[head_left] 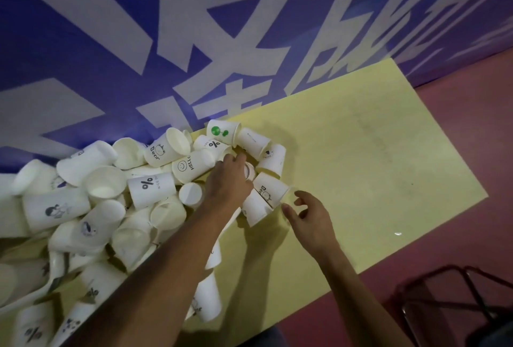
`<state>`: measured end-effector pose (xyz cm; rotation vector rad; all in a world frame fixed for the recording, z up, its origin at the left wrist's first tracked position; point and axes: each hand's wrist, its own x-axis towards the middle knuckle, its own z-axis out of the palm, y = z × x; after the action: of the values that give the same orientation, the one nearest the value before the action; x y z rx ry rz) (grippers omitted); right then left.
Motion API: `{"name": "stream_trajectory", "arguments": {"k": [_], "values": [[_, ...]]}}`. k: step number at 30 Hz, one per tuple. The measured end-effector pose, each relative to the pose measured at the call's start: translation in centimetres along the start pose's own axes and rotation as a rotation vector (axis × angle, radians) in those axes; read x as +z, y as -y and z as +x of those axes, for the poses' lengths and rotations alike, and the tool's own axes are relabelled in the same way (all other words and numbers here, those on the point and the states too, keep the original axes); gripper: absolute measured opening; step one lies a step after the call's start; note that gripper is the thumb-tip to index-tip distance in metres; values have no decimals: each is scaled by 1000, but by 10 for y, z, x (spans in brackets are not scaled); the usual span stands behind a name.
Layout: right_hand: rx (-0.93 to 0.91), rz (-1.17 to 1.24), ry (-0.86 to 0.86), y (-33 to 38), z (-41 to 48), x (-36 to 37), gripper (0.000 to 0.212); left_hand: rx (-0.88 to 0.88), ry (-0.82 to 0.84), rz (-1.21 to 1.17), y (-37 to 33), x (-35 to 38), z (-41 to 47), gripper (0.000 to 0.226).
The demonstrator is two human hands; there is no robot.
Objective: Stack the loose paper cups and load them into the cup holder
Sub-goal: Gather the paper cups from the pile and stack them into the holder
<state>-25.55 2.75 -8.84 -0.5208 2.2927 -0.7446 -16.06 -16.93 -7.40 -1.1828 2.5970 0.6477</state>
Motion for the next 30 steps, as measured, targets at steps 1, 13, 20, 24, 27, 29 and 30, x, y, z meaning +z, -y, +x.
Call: {"name": "stream_trajectory", "arguments": {"k": [1, 13, 20, 24, 27, 29, 30], "values": [[16, 2, 37, -2, 7, 3, 62, -21, -21, -58, 1, -7, -4, 52], [90, 81, 142, -1, 52, 22, 67, -491, -44, -1601, 38, -25, -66, 51], [-11, 152, -34, 25, 16, 5, 87, -253, 36, -1439, 52, -29, -79, 98], [-113, 202, -94, 52, -11, -1, 79, -107, 51, -1353, 56, -36, -93, 98], [-235, 196, -108, 81, -35, 8, 72, -34, 20, -1128, 61, -40, -109, 98], [-318, 160, -109, 97, -49, 18, 71, -11, -50, -1073, 65, -42, -121, 90], [-348, 147, -104, 103, -56, 23, 73, -13, -90, -1097, 67, -43, -127, 85]]}}
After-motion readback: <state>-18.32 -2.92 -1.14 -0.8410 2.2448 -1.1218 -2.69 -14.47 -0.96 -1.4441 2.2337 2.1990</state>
